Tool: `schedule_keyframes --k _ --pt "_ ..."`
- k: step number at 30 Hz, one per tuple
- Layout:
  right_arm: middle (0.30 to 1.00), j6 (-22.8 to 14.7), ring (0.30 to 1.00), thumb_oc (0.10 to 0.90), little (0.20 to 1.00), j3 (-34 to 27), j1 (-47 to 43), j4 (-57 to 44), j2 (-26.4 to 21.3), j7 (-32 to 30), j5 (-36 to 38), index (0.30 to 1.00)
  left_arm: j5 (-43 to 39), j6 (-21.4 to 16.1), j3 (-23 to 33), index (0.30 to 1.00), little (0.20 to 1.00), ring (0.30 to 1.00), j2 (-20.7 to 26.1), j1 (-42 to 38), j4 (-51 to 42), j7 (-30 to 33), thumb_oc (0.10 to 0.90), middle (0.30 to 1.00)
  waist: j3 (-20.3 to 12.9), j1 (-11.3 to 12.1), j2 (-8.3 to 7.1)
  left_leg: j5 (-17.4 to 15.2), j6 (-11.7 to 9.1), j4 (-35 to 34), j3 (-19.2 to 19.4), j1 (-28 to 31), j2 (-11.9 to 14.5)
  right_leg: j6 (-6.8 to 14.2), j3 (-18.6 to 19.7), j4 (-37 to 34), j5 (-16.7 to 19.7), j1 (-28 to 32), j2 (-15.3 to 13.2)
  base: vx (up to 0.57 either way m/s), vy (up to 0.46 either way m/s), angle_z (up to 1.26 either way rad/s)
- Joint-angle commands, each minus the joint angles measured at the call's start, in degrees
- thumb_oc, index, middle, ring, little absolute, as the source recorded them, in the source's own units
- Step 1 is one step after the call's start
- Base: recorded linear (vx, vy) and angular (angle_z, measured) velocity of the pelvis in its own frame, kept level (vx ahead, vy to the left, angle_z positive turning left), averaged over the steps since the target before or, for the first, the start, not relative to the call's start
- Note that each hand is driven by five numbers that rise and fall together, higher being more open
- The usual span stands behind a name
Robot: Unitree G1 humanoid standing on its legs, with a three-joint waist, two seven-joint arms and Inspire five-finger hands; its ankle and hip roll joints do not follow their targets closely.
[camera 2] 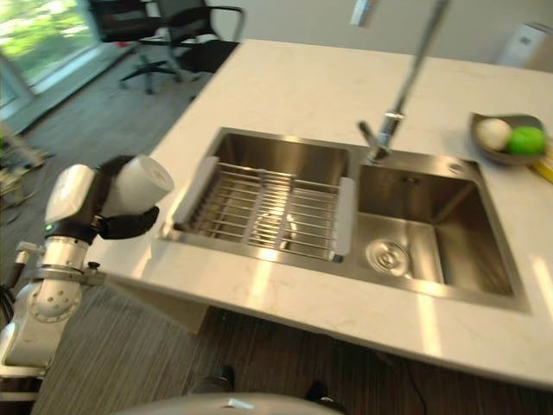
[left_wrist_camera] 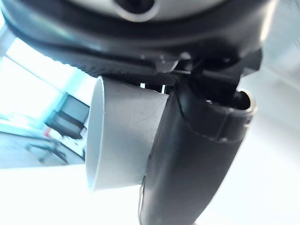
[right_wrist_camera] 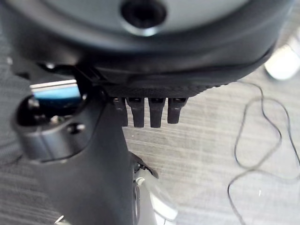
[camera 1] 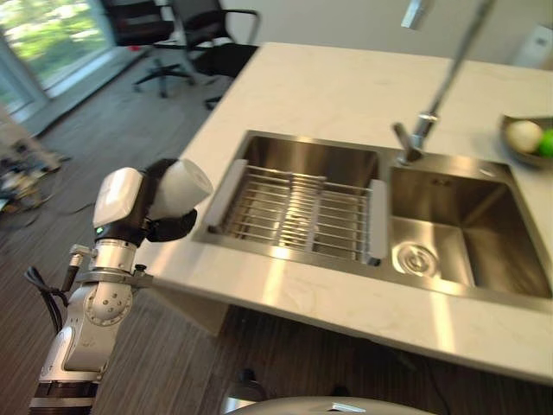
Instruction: Place the dishes in the dishwasher.
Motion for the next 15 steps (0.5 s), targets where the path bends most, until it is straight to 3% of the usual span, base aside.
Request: schedule_keyframes --k 1,2,3,4,6,10,15 --pt "0.9 -1.87 0.9 0.8 0.9 0.13 -4.29 1.67 -0.91 -2.29 -2.15 0.9 -9.46 -5.61 5.26 0.3 0.3 0.3 1.72 -11.92 -0.96 9.23 0.4 0.3 -0.22 -1.28 -0.68 6.45 -4.69 0.35 6.06 -4.88 5.13 6.06 -7.17 -0.61 -7.19 3.03 -4.98 -0.19 0.017 1.78" --pt "0.9 -1.72 0.9 0.8 0.9 -0.16 -5.06 1.59 -1.44 -3.56 -2.74 0.9 -11.1 -6.03 6.41 0.3 0.3 0.3 0.58 -11.43 -0.85 10.3 0.4 0.3 -0.8 -2.45 -0.45 7.63 -4.1 0.2 16.61 -5.52 8.23 5.96 -11.47 -0.61 -6.81 3.11 -6.05 -0.25 0.06 2.36" --pt "0.9 -1.77 0.9 0.8 0.9 -0.07 -5.36 1.04 -1.45 -4.11 -2.49 0.9 -11.65 -6.16 6.48 0.3 0.3 0.3 0.56 -11.4 -0.3 10.75 0.4 0.3 -1.1 -3.08 -0.18 8.69 -4.18 0.5 21.23 -5.35 9.56 5.84 -12.49 -0.56 -6.48 3.1 -6.38 -0.21 0.097 2.4" --pt "0.9 -1.73 0.9 0.8 0.9 0.04 -5.36 0.97 -1.48 -4.19 -2.46 0.9 -11.72 -6.24 6.54 0.3 0.3 0.3 0.6 -11.39 -0.16 10.82 0.4 0.3 -1.12 -3.09 -0.15 8.83 -4.18 0.34 21.39 -5.28 9.58 5.82 -12.42 -0.57 -6.46 3.04 -6.35 -0.12 0.093 2.59" --pt "0.9 -2.04 0.9 0.8 0.9 -0.53 -5.85 -1.37 -0.28 -5.19 -0.17 0.9 -14.11 -7.41 5.26 0.3 0.3 0.3 -0.09 -11.11 1.58 11.05 0.4 0.3 -1.89 -4.87 0.29 10.17 -4.31 1.5 28.99 -3.76 12.75 5.1 -14.39 -0.28 -5.28 3.18 -6.98 -0.13 0.2 1.67" --pt "0.9 -2.46 0.9 0.8 0.9 0.11 -6.13 -2.8 2.6 -4.96 2.26 0.9 -14.47 -7.07 4.55 0.3 0.3 0.3 -1.36 -9.42 1.94 10.07 0.4 0.3 -3.03 -5.17 0.12 7.02 -3.91 3.09 27.99 -2.87 12.39 4.47 -15.14 -0.05 -4.6 3.67 -7.36 -0.07 0.167 0.63" --pt "0.9 -2.77 0.9 0.8 0.9 0.44 -6.21 -3.18 4.75 -4.89 3.81 0.9 -14.62 -7.26 2.79 0.3 0.3 0.3 -1.9 -8.71 1.91 8.66 0.4 0.3 -4.07 -5.48 -1.09 6.26 -2.81 1.06 29.48 -2.6 11.76 5.17 -18.43 0.19 -2.55 4.19 -8.44 -0.03 0.253 0.78"
